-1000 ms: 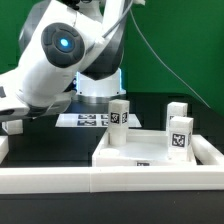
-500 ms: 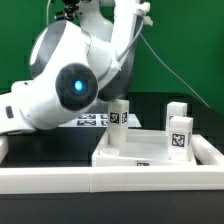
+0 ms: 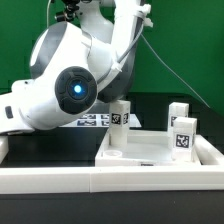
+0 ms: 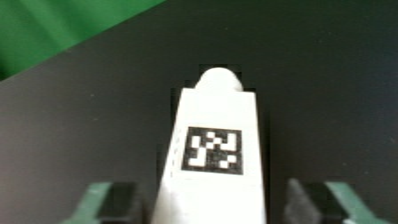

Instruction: Assemble square table

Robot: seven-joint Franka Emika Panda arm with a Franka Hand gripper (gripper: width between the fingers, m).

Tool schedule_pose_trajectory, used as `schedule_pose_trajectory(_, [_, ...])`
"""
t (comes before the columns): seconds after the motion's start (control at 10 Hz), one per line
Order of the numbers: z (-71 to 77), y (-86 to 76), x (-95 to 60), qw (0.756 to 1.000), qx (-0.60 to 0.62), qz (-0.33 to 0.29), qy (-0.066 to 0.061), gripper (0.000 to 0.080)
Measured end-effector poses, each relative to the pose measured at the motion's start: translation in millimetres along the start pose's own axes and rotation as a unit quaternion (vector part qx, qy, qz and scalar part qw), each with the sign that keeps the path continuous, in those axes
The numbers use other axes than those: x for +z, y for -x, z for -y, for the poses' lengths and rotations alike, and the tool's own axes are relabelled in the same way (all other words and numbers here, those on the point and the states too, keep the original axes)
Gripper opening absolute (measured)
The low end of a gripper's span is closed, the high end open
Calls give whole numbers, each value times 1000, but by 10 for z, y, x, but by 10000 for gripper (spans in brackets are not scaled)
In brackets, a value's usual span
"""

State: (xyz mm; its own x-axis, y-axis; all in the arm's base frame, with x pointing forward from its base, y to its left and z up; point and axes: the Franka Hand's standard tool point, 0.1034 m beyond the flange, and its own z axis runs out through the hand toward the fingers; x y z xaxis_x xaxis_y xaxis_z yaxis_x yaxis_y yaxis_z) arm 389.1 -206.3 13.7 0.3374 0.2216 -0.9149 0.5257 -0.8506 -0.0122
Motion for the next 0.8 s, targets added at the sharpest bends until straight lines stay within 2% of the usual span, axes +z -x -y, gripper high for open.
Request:
schedule_pose_trajectory(0.1, [0, 0, 0, 1000, 0, 0, 0, 285])
schedule_pose_trajectory(0.8, [-7, 21, -12, 1000, 0, 2, -1, 287])
